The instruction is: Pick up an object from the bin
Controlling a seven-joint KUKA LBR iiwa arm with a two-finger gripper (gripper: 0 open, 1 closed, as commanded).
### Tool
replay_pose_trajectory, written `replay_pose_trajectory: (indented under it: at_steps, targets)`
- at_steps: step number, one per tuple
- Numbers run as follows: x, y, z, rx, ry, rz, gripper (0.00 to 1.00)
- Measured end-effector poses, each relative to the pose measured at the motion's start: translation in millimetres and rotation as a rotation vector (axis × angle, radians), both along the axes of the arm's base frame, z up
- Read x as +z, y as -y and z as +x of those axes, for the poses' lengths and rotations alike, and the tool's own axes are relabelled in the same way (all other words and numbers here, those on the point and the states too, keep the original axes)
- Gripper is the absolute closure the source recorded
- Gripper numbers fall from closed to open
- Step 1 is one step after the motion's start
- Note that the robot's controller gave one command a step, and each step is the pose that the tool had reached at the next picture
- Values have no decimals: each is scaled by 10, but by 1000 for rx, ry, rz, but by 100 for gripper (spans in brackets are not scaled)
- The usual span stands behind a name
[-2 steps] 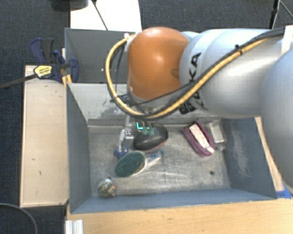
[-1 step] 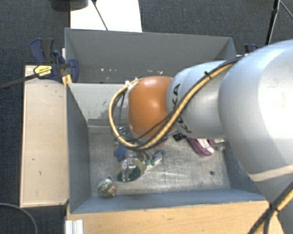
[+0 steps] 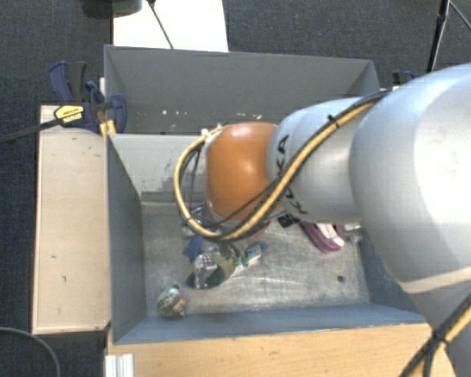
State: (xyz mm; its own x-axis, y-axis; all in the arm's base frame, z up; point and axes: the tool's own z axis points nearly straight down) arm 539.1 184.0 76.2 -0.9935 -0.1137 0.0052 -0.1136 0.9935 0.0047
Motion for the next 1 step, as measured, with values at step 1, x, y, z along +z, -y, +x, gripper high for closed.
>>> replay_pose_trajectory:
  at_steps: [1]
  targets:
    - [1641,11,154,2,17,0,100]
